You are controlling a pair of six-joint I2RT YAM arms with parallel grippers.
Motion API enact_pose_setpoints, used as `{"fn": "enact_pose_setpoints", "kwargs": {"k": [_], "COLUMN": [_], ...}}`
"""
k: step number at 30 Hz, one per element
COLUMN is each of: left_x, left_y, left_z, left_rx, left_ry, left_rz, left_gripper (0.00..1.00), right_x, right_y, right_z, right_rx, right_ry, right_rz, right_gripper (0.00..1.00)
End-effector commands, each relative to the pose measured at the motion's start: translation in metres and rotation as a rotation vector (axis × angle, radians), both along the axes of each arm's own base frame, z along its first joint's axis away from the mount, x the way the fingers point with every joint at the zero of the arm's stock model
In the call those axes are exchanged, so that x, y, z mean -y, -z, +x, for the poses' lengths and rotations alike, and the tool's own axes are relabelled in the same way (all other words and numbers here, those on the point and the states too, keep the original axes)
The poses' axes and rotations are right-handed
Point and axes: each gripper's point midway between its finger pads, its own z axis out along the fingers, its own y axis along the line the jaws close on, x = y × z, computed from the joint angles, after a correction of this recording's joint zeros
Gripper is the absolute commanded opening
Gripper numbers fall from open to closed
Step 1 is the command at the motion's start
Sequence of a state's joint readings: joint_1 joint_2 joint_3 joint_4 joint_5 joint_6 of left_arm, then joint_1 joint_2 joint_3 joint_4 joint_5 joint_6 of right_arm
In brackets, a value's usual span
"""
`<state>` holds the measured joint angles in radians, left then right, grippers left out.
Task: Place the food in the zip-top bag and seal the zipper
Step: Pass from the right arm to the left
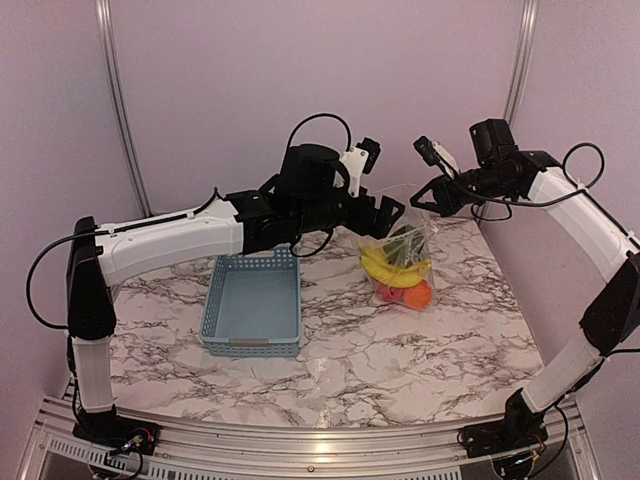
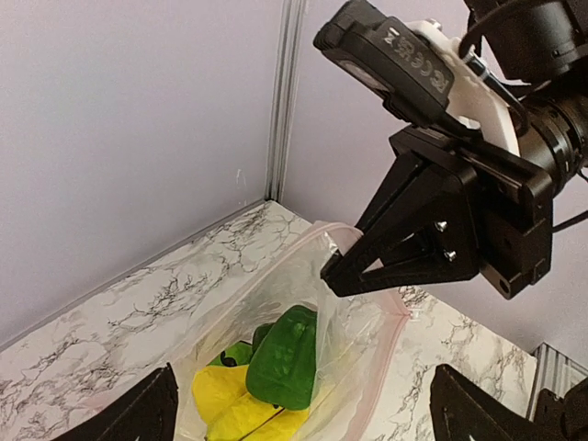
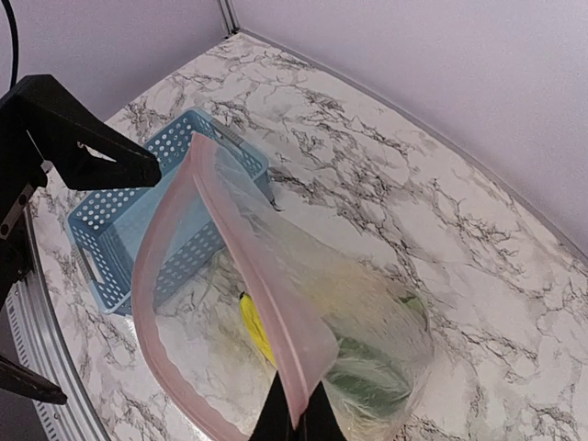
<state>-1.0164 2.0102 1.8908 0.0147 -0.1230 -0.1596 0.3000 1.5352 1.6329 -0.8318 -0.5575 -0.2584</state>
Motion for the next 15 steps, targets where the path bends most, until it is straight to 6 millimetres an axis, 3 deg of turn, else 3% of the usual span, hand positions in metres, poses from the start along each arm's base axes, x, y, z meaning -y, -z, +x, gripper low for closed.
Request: {"fn": "enact_pose_setpoints", "kwargs": {"k": [1, 7, 15], "left_x": [-0.002, -0.002, 0.002], "left_y": [-0.015, 0.026, 0.062], "left_z": [-0.036, -0.058, -0.049], "left_rx": [0.157, 0.193, 0.235], "left_ry": [0.205, 0.387, 0.367], "left_rz": [0.133, 0.370, 0.565], "left_gripper": [0.96, 0.86, 0.76], "right_x": [-0.004, -0.009, -0.026], "right_y": [-0.014, -0.013, -0.011], "right_z": [-0.007, -0.019, -0.041], "right_rx": [0.043, 0.033, 0.026], "right_ry": [-0.033, -0.089, -0.188], "right_rz": [0.016, 0.024, 0.013], "right_gripper": [0.00, 0.00, 0.00]}}
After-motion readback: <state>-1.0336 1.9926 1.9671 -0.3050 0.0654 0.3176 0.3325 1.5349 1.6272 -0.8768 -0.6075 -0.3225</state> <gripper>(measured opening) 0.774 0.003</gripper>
